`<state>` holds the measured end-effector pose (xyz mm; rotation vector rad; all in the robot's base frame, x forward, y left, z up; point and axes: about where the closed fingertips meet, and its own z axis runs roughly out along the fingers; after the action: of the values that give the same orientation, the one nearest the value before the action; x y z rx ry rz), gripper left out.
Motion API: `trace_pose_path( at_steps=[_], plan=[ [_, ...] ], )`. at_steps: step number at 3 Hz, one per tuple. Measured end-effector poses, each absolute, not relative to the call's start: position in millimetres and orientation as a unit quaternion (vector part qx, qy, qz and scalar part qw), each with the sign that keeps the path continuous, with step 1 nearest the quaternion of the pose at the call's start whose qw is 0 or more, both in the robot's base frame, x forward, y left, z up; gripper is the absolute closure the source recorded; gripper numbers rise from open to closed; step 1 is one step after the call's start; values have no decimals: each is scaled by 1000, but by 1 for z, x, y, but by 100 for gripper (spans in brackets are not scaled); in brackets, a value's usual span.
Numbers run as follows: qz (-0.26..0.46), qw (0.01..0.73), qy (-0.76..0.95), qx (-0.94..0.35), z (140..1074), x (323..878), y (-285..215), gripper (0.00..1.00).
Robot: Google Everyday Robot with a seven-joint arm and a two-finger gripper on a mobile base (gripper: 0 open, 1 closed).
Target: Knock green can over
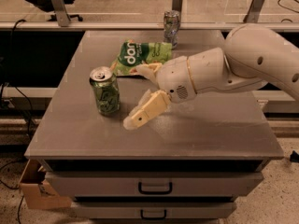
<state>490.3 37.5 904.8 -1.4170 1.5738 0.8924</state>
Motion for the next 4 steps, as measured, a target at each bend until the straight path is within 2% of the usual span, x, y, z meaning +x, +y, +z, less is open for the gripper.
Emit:
trace_pose_path(
  at_steps=[1,4],
  plan=[
    [354,413,622,-562,898,491,39,0],
    [346,431,570,-608,864,513,99,0]
  ],
)
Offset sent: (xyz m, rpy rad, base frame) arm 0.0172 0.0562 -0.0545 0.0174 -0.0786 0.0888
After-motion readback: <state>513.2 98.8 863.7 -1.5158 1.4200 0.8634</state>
